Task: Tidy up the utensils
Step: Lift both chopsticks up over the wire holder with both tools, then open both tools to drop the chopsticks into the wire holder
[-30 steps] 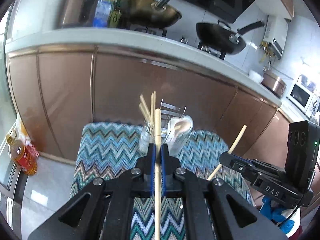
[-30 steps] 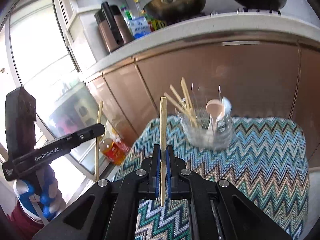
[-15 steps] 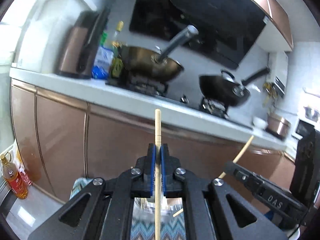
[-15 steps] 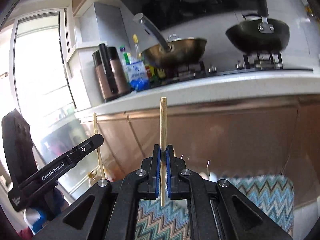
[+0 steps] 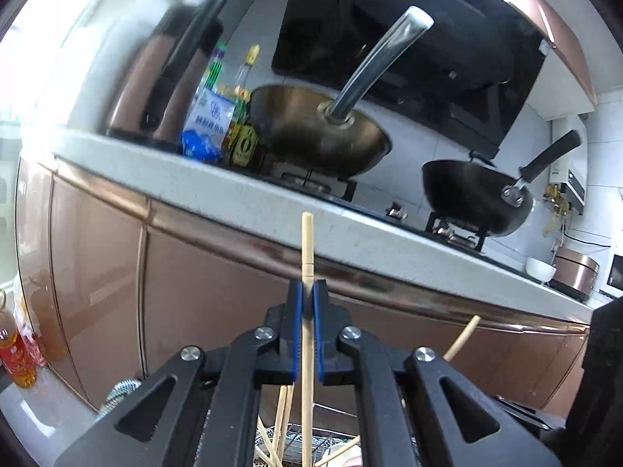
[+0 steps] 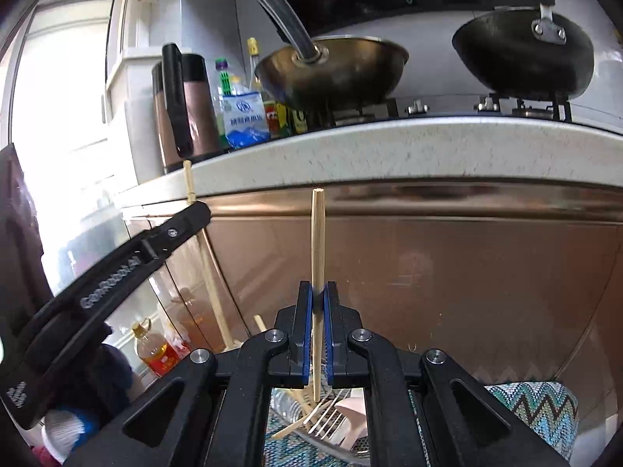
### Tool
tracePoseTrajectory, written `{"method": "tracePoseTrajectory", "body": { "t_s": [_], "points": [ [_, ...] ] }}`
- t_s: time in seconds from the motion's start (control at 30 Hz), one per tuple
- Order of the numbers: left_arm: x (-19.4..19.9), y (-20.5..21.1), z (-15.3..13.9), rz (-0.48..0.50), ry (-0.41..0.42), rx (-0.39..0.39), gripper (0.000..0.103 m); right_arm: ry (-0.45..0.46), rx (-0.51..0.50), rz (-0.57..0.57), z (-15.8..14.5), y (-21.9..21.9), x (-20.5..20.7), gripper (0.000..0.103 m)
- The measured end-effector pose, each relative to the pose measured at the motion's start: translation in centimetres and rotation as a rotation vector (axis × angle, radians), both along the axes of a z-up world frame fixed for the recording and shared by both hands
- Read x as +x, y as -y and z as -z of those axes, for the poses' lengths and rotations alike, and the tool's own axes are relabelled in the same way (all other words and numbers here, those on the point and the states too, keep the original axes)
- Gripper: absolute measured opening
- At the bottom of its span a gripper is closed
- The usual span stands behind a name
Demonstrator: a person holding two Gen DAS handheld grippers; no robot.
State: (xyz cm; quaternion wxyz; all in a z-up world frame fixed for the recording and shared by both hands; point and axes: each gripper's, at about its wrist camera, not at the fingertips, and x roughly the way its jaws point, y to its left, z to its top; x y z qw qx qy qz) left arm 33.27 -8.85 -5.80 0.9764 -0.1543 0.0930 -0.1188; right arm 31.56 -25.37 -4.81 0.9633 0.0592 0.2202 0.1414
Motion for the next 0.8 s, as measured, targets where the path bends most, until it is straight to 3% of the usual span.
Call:
{"method": "tracePoseTrajectory", "body": {
  "t_s": [0.5, 0.8],
  "points": [
    [3.2, 0.8, 4.6, 0.0, -0.047, -0.008, 0.005, -0.041, -0.03, -0.013, 3.0, -0.9, 1.8, 0.005],
    [2.5, 0.0, 4.2, -0.007, -0.039, -0.004, 0.008, -0.036, -0.011, 0.009, 2.4, -0.4, 1.2, 0.009]
  ]
}}
